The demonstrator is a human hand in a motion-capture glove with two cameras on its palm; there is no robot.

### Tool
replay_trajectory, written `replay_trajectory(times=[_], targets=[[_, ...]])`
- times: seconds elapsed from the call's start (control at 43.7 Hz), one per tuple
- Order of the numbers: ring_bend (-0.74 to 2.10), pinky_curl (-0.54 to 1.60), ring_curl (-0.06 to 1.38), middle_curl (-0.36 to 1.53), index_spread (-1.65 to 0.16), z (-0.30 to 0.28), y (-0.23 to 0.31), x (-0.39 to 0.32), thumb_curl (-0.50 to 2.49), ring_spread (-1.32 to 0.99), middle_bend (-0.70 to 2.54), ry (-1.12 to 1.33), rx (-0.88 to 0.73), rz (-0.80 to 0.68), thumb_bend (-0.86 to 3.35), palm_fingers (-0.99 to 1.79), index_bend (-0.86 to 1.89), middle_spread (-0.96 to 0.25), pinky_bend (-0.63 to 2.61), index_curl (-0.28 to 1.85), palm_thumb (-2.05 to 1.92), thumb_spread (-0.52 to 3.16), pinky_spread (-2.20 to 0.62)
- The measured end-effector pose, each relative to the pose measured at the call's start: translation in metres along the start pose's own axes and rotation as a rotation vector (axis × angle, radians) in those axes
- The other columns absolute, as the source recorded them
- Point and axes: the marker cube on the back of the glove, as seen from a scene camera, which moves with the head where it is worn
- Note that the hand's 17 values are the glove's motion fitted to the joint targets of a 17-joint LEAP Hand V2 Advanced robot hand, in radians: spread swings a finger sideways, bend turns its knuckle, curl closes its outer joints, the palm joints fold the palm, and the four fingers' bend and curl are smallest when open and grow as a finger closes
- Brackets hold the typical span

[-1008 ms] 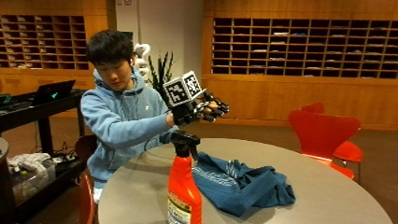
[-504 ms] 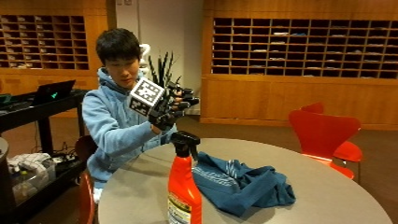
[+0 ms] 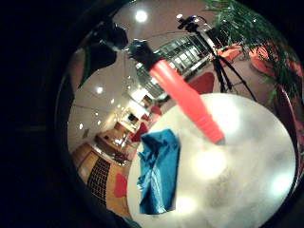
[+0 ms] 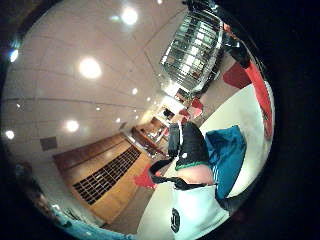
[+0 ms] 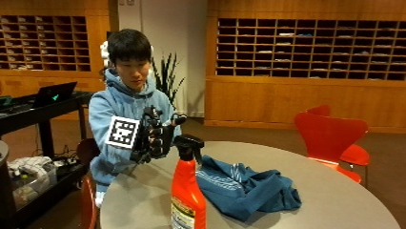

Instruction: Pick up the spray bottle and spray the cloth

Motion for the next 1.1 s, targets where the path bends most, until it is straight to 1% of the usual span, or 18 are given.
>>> replay_trajectory(times=[0.114, 0.366, 0.504, 0.664, 0.939, 1.099], targets=[[0.42, 0.36, 0.32, 0.35, -0.25, 0.004, -0.011, 0.025, 0.41, 0.03, 0.21, 0.009, 0.034, 0.055, -0.02, 0.47, 0.08, -0.04, 0.45, 0.2, 0.75, 1.05, 0.17], [0.41, 0.38, 0.33, 0.35, -0.22, 0.016, -0.032, 0.056, 0.42, 0.06, 0.19, 0.028, 0.059, 0.121, -0.04, 0.27, 0.08, 0.0, 0.51, 0.18, 0.71, 1.02, 0.16], [0.42, 0.37, 0.32, 0.35, -0.22, 0.025, -0.035, 0.069, 0.41, 0.08, 0.19, 0.012, 0.022, 0.185, -0.04, 0.21, 0.1, 0.02, 0.51, 0.18, 0.66, 1.0, 0.17], [0.42, 0.36, 0.32, 0.35, -0.21, 0.039, -0.054, 0.085, 0.4, 0.09, 0.19, 0.005, 0.04, 0.233, -0.03, 0.19, 0.11, 0.04, 0.51, 0.18, 0.64, 0.99, 0.18], [0.44, 0.36, 0.32, 0.35, -0.2, 0.059, -0.07, 0.098, 0.4, 0.1, 0.21, 0.009, 0.005, 0.312, -0.03, 0.18, 0.11, 0.06, 0.51, 0.18, 0.63, 0.98, 0.17], [0.52, 0.35, 0.33, 0.36, -0.19, 0.07, -0.083, 0.101, 0.38, 0.09, 0.24, 0.034, -0.005, 0.361, -0.03, 0.27, 0.07, 0.07, 0.52, 0.16, 0.61, 0.97, 0.18]])
